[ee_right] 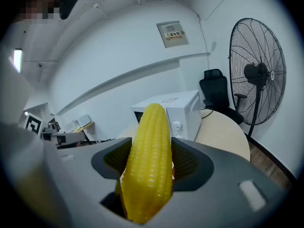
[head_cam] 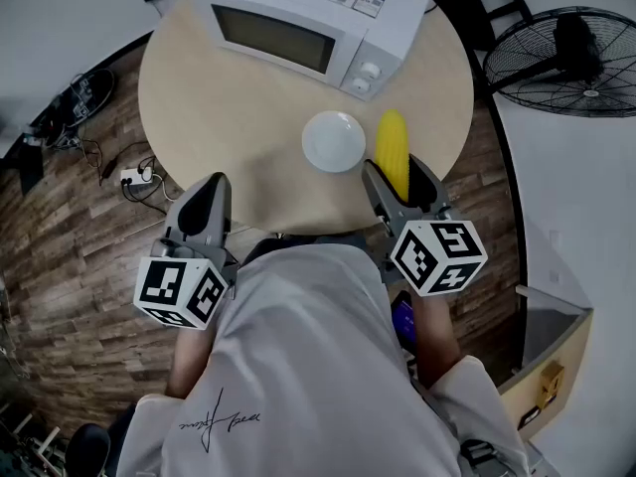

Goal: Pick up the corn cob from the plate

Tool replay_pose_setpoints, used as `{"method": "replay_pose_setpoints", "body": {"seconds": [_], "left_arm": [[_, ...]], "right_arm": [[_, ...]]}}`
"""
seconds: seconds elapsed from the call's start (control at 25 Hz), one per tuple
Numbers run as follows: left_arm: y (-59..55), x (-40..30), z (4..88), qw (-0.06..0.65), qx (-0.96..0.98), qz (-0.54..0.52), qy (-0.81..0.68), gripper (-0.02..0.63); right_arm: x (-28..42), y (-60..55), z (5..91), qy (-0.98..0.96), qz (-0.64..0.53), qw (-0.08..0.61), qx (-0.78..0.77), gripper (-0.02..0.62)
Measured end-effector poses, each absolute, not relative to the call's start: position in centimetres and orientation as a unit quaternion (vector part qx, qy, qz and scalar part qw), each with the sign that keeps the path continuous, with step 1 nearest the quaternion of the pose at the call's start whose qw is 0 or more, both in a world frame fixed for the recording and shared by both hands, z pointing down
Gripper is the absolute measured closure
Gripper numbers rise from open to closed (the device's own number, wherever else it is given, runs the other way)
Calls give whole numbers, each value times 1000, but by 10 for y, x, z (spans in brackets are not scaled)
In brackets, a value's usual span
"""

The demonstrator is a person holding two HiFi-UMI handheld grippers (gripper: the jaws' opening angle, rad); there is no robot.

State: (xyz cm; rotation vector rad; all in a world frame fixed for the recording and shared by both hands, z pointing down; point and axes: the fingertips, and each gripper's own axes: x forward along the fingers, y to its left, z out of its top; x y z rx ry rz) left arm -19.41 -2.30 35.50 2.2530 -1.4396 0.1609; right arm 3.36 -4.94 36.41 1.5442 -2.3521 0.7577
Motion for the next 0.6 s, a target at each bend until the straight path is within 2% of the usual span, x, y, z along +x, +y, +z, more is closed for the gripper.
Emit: {"method": "replay_pose_setpoints", "body": {"seconds": [0.6], "left_arm": [[-10,-183,362,243,828,67,-501,615]], "right_arm": [[35,-34,365,-813,295,96,493,322]]}}
